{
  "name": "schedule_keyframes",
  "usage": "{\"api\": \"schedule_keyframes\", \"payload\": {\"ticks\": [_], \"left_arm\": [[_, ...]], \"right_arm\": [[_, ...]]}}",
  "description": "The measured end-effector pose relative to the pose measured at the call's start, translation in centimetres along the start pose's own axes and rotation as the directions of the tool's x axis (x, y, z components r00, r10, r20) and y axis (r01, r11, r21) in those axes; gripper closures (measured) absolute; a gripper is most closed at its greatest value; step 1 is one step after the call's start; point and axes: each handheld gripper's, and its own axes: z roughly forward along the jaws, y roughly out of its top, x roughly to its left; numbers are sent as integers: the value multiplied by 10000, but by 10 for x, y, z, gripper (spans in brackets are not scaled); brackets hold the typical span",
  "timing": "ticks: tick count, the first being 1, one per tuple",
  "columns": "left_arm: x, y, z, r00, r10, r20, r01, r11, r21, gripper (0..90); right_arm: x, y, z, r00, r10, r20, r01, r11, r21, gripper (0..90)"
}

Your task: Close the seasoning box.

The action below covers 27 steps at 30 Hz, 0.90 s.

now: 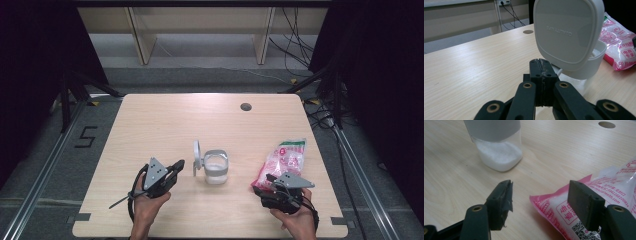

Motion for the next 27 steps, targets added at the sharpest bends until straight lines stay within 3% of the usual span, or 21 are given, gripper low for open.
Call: {"api": "schedule_keyframes", "payload": {"ticks": [6, 7, 9, 11, 12, 13, 15, 16, 23, 24, 27], "left_arm": [[-2, 3, 0, 9996, 274, 63, -273, 9996, -69, 891], [-3, 4, 0, 9997, 251, 28, -251, 9997, 12, 891], [-4, 4, 0, 9998, 182, 116, -181, 9998, -84, 890], [-5, 6, -2, 9994, 348, 87, -347, 9994, -72, 890], [-5, 6, -1, 9994, 301, 143, -299, 9995, -138, 890], [-6, 7, -2, 9993, 353, 95, -352, 9993, -93, 890], [-6, 9, -2, 9994, 353, 70, -352, 9993, -141, 890], [-7, 10, -2, 9990, 439, 88, -438, 9990, -98, 890], [-10, 14, 1, 9987, 466, 228, -460, 9987, -234, 890], [-9, 16, 3, 9965, 803, 253, -796, 9964, -277, 890], [-9, 17, 5, 9965, 809, 231, -802, 9963, -321, 891]], "right_arm": [[3, 0, -1, 10000, -1, -29, 1, 10000, 37, 368], [4, 0, 0, 9998, 53, -172, -54, 10000, -47, 368], [4, 0, 0, 9999, -112, 5, 112, 9999, 0, 368], [6, 1, 0, 9997, -105, -226, 107, 9999, 62, 368], [9, 1, 0, 10000, 44, -25, -44, 10000, 13, 368], [10, 1, 0, 9998, 58, -177, -58, 10000, -14, 368], [9, 1, -1, 9998, -174, -90, 174, 9998, 12, 369], [12, 1, -1, 9999, 49, -139, -47, 9999, 149, 368], [11, 1, 0, 9995, -297, -111, 297, 9996, 10, 368], [12, 1, 0, 9996, -255, -131, 255, 9997, 4, 369], [12, 1, 0, 9994, -300, -144, 301, 9995, 12, 369]]}}
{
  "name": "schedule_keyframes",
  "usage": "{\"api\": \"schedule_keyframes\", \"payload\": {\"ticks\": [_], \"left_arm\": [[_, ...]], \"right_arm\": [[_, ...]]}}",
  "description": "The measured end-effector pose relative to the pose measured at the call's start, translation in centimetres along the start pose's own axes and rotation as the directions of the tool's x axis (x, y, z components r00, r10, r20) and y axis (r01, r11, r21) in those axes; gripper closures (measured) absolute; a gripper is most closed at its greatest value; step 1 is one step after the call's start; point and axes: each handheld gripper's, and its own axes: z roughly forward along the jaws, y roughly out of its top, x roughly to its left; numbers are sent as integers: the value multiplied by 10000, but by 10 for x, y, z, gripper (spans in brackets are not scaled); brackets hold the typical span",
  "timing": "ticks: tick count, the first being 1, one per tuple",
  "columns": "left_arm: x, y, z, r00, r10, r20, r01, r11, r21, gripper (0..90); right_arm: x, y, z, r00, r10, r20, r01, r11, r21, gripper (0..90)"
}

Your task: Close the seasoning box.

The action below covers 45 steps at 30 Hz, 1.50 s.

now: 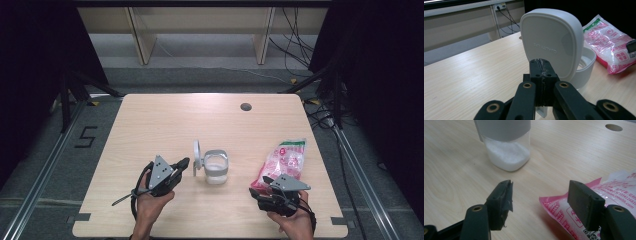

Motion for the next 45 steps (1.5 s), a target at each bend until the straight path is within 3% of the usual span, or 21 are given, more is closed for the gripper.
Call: {"api": "schedule_keyframes", "payload": {"ticks": [7, 12, 15, 16, 18, 22, 23, 24, 25, 30, 32, 33, 36, 38, 39, 40, 44, 45], "left_arm": [[-5, 7, 4, 9995, 277, 164, -277, 9996, 27, 890], [-7, 9, 5, 9997, 182, 176, -181, 9998, -51, 890], [-8, 10, 7, 9996, 214, 192, -213, 9997, -83, 890], [-9, 10, 8, 9996, 174, 213, -170, 9997, -151, 890], [-9, 11, 9, 9994, 235, 243, -231, 9996, -189, 890], [-10, 13, 8, 9996, 228, 171, -226, 9996, -146, 891], [-12, 13, 7, 9999, -5, 144, 5, 10000, -45, 891], [-12, 13, 7, 9999, -5, 144, 5, 10000, -45, 891], [-11, 15, 8, 9995, 273, 179, -270, 9995, -182, 891], [-14, 17, 8, 9998, 100, 180, -98, 9999, -90, 891], [-13, 18, 10, 9992, 326, 212, -321, 9992, -226, 891], [-15, 18, 9, 9997, 119, 196, -117, 9999, -120, 891], [-16, 18, 10, 9997, 112, 222, -110, 9999, -114, 891], [-17, 19, 11, 9996, 115, 249, -112, 9999, -110, 891], [-16, 20, 12, 9991, 319, 266, -313, 9993, -226, 890], [-19, 19, 11, 9994, 151, 295, -148, 9998, -126, 890], [-19, 21, 14, 9982, 466, 370, -457, 9987, -239, 890], [-23, 21, 14, 9989, 246, 401, -241, 9996, -141, 890]], "right_arm": [[0, 0, 0, 10000, -15, 5, 15, 10000, -6, 369], [2, 0, 0, 9998, 173, -119, -172, 9998, 24, 369], [2, 0, 1, 10000, 41, -45, -41, 10000, 57, 368], [3, 0, 0, 9997, 256, -61, -255, 9996, 117, 369], [1, -1, 2, 9998, -77, -205, 77, 10000, -1, 369], [1, 0, 2, 9998, -31, -181, 32, 10000, 28, 368], [2, -1, 2, 9999, -61, -158, 61, 10000, 23, 369], [2, -1, 2, 9999, -61, -158, 61, 10000, 23, 369], [2, -1, 2, 9999, -80, -70, 81, 9999, 68, 369], [3, -1, 1, 10000, -74, -53, 75, 9999, 98, 369], [2, -1, 1, 9999, -67, -115, 68, 9999, 133, 369], [2, -1, 2, 9999, -72, -70, 72, 9999, 80, 369], [3, -1, 2, 9999, -67, -83, 68, 9999, 100, 369], [6, -1, 1, 9995, 271, -147, -267, 9993, 246, 369], [2, -1, 4, 9996, -154, -248, 156, 9998, 84, 370], [2, -1, 4, 9996, -154, -248, 156, 9998, 84, 370], [3, -1, 3, 9998, -134, -135, 135, 9998, 146, 370], [4, -1, 3, 9998, -137, -114, 138, 9999, 96, 369]]}}
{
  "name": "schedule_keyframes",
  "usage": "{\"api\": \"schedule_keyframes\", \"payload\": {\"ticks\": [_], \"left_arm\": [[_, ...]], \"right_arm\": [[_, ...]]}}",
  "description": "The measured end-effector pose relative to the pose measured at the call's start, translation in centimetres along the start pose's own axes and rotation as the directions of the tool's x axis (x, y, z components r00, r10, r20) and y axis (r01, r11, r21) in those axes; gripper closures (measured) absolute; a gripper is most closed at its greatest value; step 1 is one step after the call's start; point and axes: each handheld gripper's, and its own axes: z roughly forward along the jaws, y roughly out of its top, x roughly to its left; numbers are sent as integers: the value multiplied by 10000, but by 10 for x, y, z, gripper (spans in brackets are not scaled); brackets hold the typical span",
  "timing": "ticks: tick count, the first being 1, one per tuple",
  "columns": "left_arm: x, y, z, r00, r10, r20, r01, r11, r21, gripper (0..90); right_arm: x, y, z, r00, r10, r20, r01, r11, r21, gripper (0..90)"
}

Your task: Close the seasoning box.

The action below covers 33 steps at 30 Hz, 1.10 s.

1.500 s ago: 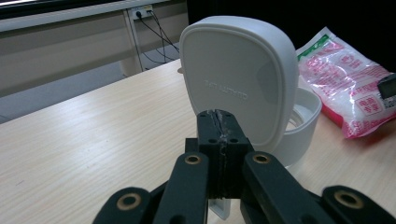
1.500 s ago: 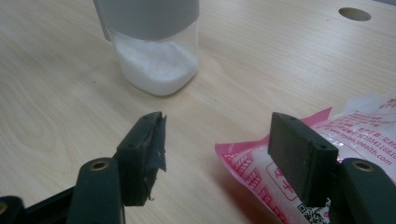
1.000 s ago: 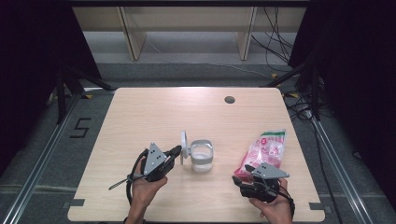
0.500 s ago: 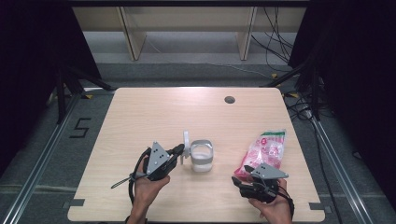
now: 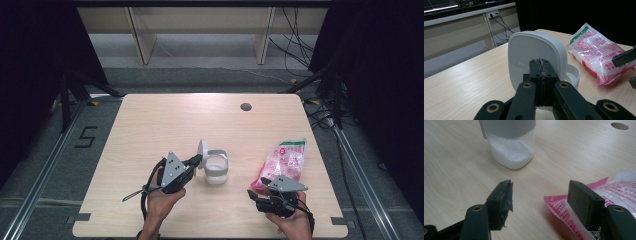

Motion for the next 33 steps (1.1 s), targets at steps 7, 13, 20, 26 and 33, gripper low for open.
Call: {"api": "schedule_keyframes", "payload": {"ticks": [7, 13, 20, 26, 33], "left_arm": [[-6, 4, 6, 9996, 231, 187, -228, 9997, -129, 890], [-10, 5, 6, 9989, 112, 455, -105, 9998, -164, 834], [-10, 0, -2, 9975, -83, 698, 99, 9997, -216, 651], [-10, -4, -5, 9971, -235, 725, 244, 9996, -118, 534], [-14, -9, -9, 9934, -520, 1024, 522, 9986, 7, 410]], "right_arm": [[1, 0, 0, 10000, 3, -34, -3, 10000, 28, 369], [1, 0, 0, 10000, 58, -62, -58, 10000, 46, 369], [1, 0, 0, 10000, 35, -52, -35, 10000, 31, 369], [1, 0, 0, 10000, 61, -65, -61, 10000, 11, 369], [0, 0, 1, 9998, 6, -181, -7, 10000, -62, 367]]}}
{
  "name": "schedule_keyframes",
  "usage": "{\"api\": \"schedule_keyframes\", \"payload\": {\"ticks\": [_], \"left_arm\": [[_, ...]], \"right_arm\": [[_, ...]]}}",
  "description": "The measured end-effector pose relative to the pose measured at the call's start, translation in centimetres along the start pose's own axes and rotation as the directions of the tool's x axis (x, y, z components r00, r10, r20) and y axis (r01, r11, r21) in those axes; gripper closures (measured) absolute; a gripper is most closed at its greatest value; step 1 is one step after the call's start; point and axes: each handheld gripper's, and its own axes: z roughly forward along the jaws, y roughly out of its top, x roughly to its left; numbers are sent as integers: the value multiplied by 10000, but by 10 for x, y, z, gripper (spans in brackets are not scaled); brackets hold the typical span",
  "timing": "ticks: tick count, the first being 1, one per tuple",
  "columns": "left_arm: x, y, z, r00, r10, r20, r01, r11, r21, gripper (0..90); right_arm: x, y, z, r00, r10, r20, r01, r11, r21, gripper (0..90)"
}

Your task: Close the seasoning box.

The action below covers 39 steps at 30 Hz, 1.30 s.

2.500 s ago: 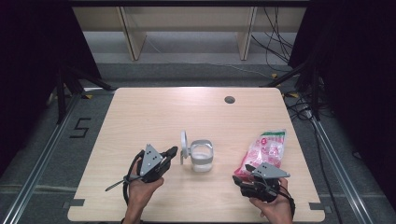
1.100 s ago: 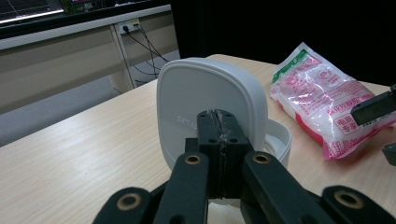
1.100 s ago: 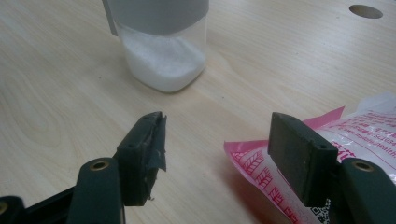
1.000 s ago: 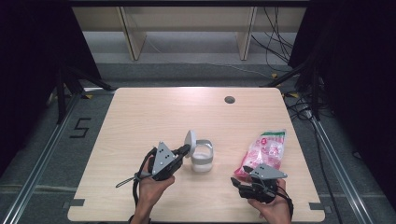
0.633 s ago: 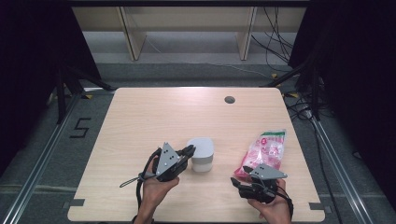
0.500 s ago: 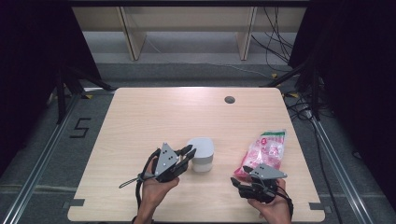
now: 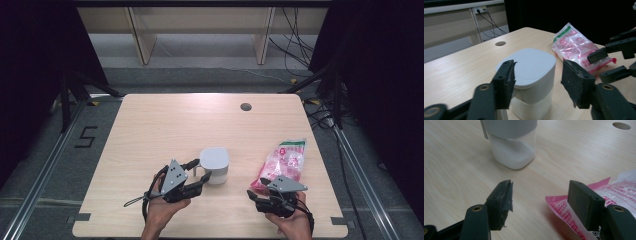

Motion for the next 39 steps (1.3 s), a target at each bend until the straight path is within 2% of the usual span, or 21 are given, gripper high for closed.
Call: {"api": "schedule_keyframes", "payload": {"ticks": [1, 7, 10, 14, 16, 18, 19, 20, 21, 23, 24, 25, 26, 27, 29, 30, 31, 34, 35, 38, 39], "left_arm": [[-1, -1, 0, 9999, -78, 112, 79, 10000, -24, 391], [-4, -6, -3, 9998, -17, 184, 17, 10000, -2, 317], [-8, -11, -2, 9994, -77, 333, 75, 9999, 68, 290], [-10, -16, -1, 9996, -63, 277, 55, 9996, 281, 251], [-13, -19, 0, 9995, -208, 239, 202, 9995, 254, 237], [-14, -19, 0, 9998, -40, 211, 33, 9995, 309, 218], [-16, -21, 0, 9998, -81, 188, 75, 9994, 340, 218], [-17, -23, 0, 9999, 44, 155, -51, 9989, 455, 211], [-18, -26, 1, 9997, -78, 211, 66, 9983, 574, 200], [-18, -28, 1, 9998, -90, 190, 79, 9983, 581, 192], [-19, -29, 2, 9998, -122, 161, 112, 9983, 579, 192], [-18, -30, 2, 9999, -108, 76, 102, 9974, 707, 179], [-18, -30, 2, 9999, -108, 76, 102, 9974, 707, 170], [-19, -31, 2, 9998, -196, 39, 193, 9971, 730, 163], [-19, -32, 2, 9998, -211, 35, 208, 9971, 729, 158], [-20, -33, 2, 9995, -316, 57, 312, 9975, 637, 156], [-21, -35, 1, 9992, -403, 55, 399, 9970, 666, 155], [-23, -38, 2, 9982, -587, 94, 578, 9952, 794, 151], [-23, -39, 2, 9978, -666, 53, 659, 9944, 827, 150], [-27, -44, 2, 9984, -557, 107, 547, 9952, 813, 149], [-28, -47, 4, 9977, -651, 201, 637, 9957, 672, 149]], "right_arm": [[0, 0, -1, 9999, 19, 115, -19, 10000, 22, 365], [0, 0, 0, 10000, -23, -73, 22, 9999, -158, 356], [0, 1, -1, 10000, 91, 9, -91, 9999, -105, 348], [0, 1, -1, 9999, 77, 115, -76, 9999, -115, 341], [0, 1, -1, 10000, 43, 70, -42, 9999, -140, 337], [-1, 1, 0, 10000, -90, 40, 90, 9998, -191, 335], [2, 1, -1, 9995, 302, -26, -302, 9995, 15, 333], [2, 1, -1, 9997, 247, -51, -247, 9997, 3, 331], [0, 1, 1, 9998, -138, -152, 135, 9998, -172, 329], [-1, 1, 1, 9996, -253, -111, 250, 9993, -276, 328], [-1, 1, 1, 9996, -253, -111, 250, 9993, -276, 328], [4, 1, 1, 9995, 201, -223, -202, 9998, -44, 326], [4, 1, 1, 9995, 201, -223, -202, 9998, -44, 326], [0, 1, 3, 9992, -355, -205, 352, 9992, -170, 326], [1, 1, 4, 9992, -355, -196, 350, 9991, -219, 326], [4, 0, 3, 9996, 71, -283, -73, 10000, -63, 325], [3, 0, 3, 9996, -67, -283, 66, 10000, -41, 324], [4, 0, 3, 9995, 44, -320, -42, 10000, 41, 322], [2, 0, 4, 9993, -237, -273, 234, 9997, -96, 322], [3, 1, 4, 9990, -335, -285, 333, 9994, -70, 320], [3, 1, 4, 9990, -335, -285, 333, 9994, -70, 320]]}}
